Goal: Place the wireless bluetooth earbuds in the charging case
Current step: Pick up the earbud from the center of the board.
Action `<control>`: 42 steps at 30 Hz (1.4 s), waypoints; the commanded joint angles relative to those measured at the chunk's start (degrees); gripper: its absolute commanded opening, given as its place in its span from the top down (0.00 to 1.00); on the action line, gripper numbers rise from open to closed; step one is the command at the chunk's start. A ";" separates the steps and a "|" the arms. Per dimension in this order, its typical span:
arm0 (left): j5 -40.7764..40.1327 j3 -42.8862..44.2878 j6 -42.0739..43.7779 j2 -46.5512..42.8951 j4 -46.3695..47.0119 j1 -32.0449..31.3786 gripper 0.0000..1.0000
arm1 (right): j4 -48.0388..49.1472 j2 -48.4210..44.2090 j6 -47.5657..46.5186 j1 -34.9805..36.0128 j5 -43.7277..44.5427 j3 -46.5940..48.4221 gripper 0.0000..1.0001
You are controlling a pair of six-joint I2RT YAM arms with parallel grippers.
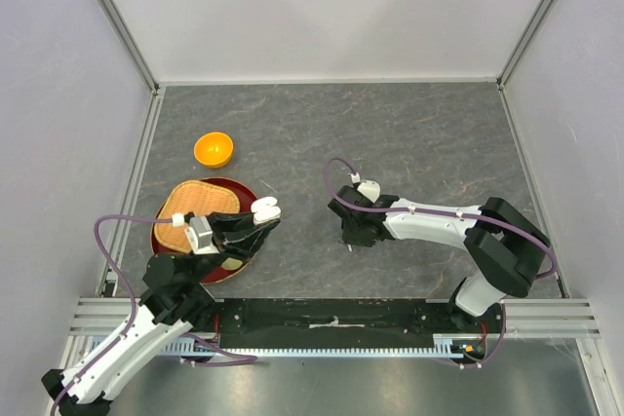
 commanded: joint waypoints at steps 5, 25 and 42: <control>0.95 0.70 -1.82 1.86 3.53 -0.02 0.98 | -5.20 0.60 -3.83 0.09 2.50 2.51 0.50; 0.43 0.44 -2.17 2.22 3.88 -0.02 0.98 | -4.33 3.51 -2.43 0.01 -0.13 3.67 0.59; 0.25 0.00 -2.26 1.25 3.44 -0.02 0.98 | -2.40 2.54 0.21 -1.05 -1.63 1.11 0.70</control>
